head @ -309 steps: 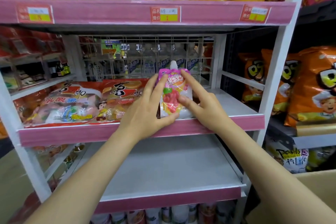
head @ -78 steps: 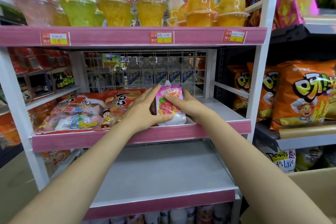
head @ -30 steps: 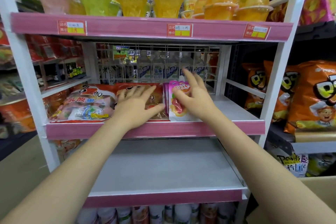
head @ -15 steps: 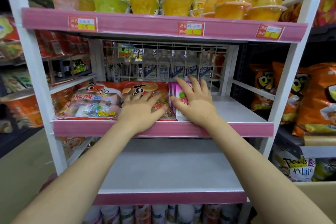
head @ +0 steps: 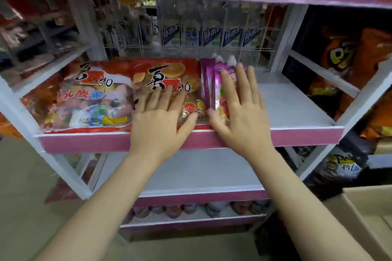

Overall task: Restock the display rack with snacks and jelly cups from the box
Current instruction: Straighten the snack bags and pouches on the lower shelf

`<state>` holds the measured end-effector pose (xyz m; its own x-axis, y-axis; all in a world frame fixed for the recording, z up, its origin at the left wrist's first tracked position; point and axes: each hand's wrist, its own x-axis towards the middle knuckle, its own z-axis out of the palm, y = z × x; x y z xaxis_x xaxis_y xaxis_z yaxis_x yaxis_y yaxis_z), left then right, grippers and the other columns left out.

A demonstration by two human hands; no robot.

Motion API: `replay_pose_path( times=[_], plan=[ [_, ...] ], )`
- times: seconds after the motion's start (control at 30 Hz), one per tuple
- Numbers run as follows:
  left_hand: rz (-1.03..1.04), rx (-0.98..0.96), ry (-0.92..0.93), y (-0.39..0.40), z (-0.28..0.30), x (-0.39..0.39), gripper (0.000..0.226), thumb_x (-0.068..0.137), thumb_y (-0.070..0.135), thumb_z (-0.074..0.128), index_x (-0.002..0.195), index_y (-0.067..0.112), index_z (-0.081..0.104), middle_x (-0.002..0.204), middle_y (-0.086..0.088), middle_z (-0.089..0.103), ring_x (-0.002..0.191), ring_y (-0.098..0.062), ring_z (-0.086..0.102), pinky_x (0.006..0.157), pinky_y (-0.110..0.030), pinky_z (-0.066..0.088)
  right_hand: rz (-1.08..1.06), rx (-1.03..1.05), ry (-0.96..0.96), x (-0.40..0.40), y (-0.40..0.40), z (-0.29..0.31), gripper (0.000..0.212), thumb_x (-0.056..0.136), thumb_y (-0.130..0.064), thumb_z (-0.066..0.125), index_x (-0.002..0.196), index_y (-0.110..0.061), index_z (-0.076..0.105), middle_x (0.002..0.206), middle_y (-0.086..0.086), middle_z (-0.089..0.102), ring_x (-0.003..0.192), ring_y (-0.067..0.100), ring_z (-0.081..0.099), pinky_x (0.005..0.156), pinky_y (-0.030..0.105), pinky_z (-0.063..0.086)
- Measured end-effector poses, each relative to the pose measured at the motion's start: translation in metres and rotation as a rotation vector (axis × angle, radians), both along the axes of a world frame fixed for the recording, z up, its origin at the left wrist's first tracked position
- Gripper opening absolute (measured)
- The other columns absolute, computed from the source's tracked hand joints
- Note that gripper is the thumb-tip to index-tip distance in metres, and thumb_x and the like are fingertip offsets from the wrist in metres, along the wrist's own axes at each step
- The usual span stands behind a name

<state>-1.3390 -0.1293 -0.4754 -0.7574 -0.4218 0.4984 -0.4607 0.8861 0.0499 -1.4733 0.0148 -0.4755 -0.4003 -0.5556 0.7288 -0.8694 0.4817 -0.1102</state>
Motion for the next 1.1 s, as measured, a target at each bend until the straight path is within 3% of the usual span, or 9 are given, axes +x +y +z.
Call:
replay_pose_path(
  times=[0.07, 0.13, 0.2, 0.27, 0.33, 0.47, 0.63, 0.87, 1.1],
  plan=[
    [-0.013, 0.063, 0.014, 0.003, 0.009, 0.0, 0.067, 0.096, 0.058, 0.024, 0.14, 0.018, 0.056, 0.144, -0.014, 0.053, 0.135, -0.034, 0.047, 0.115, -0.052, 0.031, 0.099, -0.076, -0.175, 0.005, 0.006, 0.001, 0.079, 0.094, -0.046, 0.056, 0.157, -0.014, 0.021, 0.164, 0.017, 0.006, 0.153, 0.026, 0.009, 0.121, 0.038, 0.022],
    [-0.055, 0.216, 0.027, 0.009, 0.025, -0.006, 0.066, 0.098, 0.058, 0.024, 0.147, 0.019, 0.046, 0.152, -0.01, 0.045, 0.141, -0.03, 0.04, 0.116, -0.047, 0.029, 0.148, -0.212, -0.551, 0.006, 0.01, 0.016, 0.085, 0.091, -0.045, 0.061, 0.157, -0.017, 0.015, 0.161, 0.014, 0.017, 0.14, 0.015, 0.036, 0.108, 0.018, 0.035],
    [-0.148, 0.507, -0.004, 0.013, 0.039, -0.018, 0.066, 0.099, 0.063, 0.028, 0.156, 0.03, 0.024, 0.163, 0.0, 0.024, 0.149, -0.021, 0.022, 0.119, -0.041, 0.022, 0.11, -0.256, -0.864, -0.004, 0.009, 0.028, 0.078, 0.091, -0.051, 0.06, 0.153, -0.024, 0.021, 0.132, 0.003, 0.055, 0.108, 0.017, 0.06, 0.087, 0.022, 0.045],
    [-0.209, 0.726, -0.024, 0.021, 0.047, -0.031, 0.074, 0.093, 0.072, 0.032, 0.157, 0.037, 0.016, 0.165, 0.007, 0.016, 0.151, -0.017, 0.013, 0.122, -0.041, 0.017, 0.089, -0.227, -1.006, -0.015, 0.011, 0.033, 0.057, 0.093, -0.049, 0.059, 0.141, -0.025, 0.04, 0.101, -0.009, 0.065, 0.097, 0.018, 0.064, 0.082, 0.028, 0.046],
    [-0.244, 0.694, 0.012, 0.032, 0.05, -0.04, 0.077, 0.091, 0.07, 0.039, 0.156, 0.031, 0.024, 0.161, 0.002, 0.028, 0.146, -0.022, 0.023, 0.12, -0.039, 0.02, 0.153, -0.256, -1.082, -0.02, 0.016, 0.036, 0.048, 0.094, -0.043, 0.06, 0.136, -0.025, 0.047, 0.106, -0.008, 0.068, 0.099, 0.011, 0.065, 0.087, 0.03, 0.05],
    [-0.146, 0.768, 0.034, 0.04, 0.054, -0.046, 0.086, 0.085, 0.068, 0.052, 0.155, 0.024, 0.028, 0.158, -0.002, 0.034, 0.143, -0.026, 0.028, 0.119, -0.041, 0.02, 0.236, -0.262, -1.209, -0.012, 0.023, 0.052, 0.044, 0.099, -0.025, 0.06, 0.141, -0.026, 0.048, 0.126, -0.016, 0.062, 0.11, -0.01, 0.057, 0.089, 0.004, 0.042],
    [-0.079, 0.944, -0.026, 0.044, 0.061, -0.047, 0.079, 0.092, 0.053, 0.058, 0.157, 0.029, 0.018, 0.163, 0.001, 0.022, 0.15, -0.027, 0.015, 0.122, -0.047, 0.015, 0.189, -0.226, -1.391, -0.012, 0.022, 0.057, 0.048, 0.099, -0.026, 0.059, 0.145, -0.023, 0.045, 0.128, -0.004, 0.065, 0.114, 0.008, 0.063, 0.093, 0.016, 0.051],
    [0.003, 0.96, -0.087, 0.07, 0.07, -0.03, 0.071, 0.087, 0.061, 0.048, 0.151, 0.035, 0.032, 0.152, 0.002, 0.045, 0.14, -0.03, 0.039, 0.111, -0.052, 0.033, 0.079, -0.138, -1.418, -0.002, 0.039, 0.064, 0.036, 0.094, -0.018, 0.064, 0.129, -0.02, 0.057, 0.113, -0.008, 0.071, 0.102, 0.004, 0.066, 0.092, 0.027, 0.053],
    [0.105, 1.118, 0.1, 0.063, 0.054, -0.037, 0.074, 0.077, 0.08, 0.044, 0.139, 0.04, 0.05, 0.133, 0.006, 0.064, 0.128, -0.029, 0.053, 0.107, -0.053, 0.039, 0.094, -0.064, -1.418, -0.008, 0.038, 0.063, 0.042, 0.096, -0.029, 0.063, 0.137, -0.027, 0.053, 0.115, -0.014, 0.07, 0.099, -0.008, 0.062, 0.084, 0.014, 0.049]
  ],
)
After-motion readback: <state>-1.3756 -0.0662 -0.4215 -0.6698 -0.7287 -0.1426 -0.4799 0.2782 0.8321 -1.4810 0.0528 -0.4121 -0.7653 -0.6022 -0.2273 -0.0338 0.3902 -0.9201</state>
